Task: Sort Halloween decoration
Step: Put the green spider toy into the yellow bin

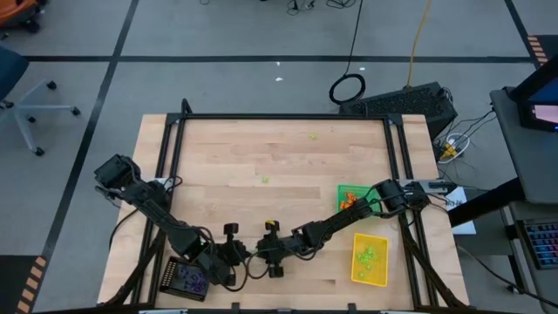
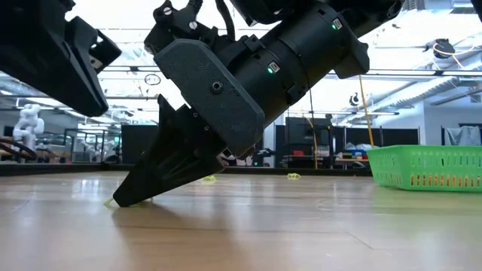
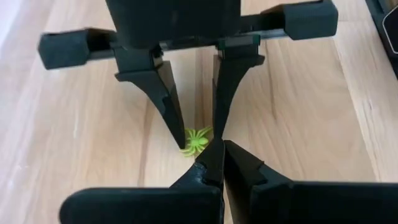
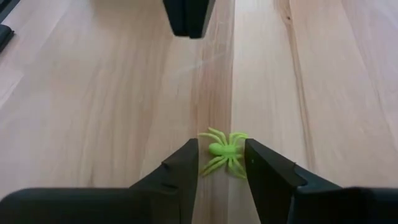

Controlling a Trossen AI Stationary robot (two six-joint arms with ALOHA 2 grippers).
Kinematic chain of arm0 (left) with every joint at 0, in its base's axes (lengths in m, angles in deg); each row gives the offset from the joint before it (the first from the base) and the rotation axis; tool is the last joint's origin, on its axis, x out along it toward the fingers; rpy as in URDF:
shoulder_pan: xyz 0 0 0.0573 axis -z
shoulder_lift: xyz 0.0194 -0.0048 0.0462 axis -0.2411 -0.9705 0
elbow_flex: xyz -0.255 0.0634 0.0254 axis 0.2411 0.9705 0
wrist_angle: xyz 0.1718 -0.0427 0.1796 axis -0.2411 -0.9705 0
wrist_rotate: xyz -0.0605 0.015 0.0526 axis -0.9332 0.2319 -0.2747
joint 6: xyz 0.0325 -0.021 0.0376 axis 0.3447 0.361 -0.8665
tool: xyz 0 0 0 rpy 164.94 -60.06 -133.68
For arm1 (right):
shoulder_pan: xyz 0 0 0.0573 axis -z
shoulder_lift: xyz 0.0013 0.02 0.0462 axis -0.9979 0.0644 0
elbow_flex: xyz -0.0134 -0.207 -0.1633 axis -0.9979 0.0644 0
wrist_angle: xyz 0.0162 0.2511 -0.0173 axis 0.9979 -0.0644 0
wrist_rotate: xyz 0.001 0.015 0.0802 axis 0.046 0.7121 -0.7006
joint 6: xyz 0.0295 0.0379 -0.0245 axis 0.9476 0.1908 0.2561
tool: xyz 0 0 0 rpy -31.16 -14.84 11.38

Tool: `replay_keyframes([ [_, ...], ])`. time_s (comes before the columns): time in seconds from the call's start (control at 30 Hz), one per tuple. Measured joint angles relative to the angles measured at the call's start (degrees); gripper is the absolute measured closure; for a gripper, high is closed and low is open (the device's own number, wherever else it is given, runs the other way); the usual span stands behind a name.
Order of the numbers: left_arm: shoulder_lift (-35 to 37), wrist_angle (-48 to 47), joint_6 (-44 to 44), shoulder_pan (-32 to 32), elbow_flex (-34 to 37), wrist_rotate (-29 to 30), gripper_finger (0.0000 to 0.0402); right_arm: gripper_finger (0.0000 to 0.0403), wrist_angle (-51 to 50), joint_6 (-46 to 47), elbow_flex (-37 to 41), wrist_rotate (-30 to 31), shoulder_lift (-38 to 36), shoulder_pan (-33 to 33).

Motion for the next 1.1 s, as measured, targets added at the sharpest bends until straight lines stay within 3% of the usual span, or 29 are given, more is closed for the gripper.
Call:
replay_keyframes([
  [0.7, 0.02, -0.55, 0.07, 0.53, -0.02, 2.06, 0.0393, 0.0287, -4.27, -0.44, 0.17, -0.11, -2.71, -0.07],
  [1.1, 0.02, -0.62, 0.27, 0.53, -0.04, 2.06, 0.0393, 0.0287, -10.67, -2.1, 0.11, -0.12, -8.89, -0.07],
])
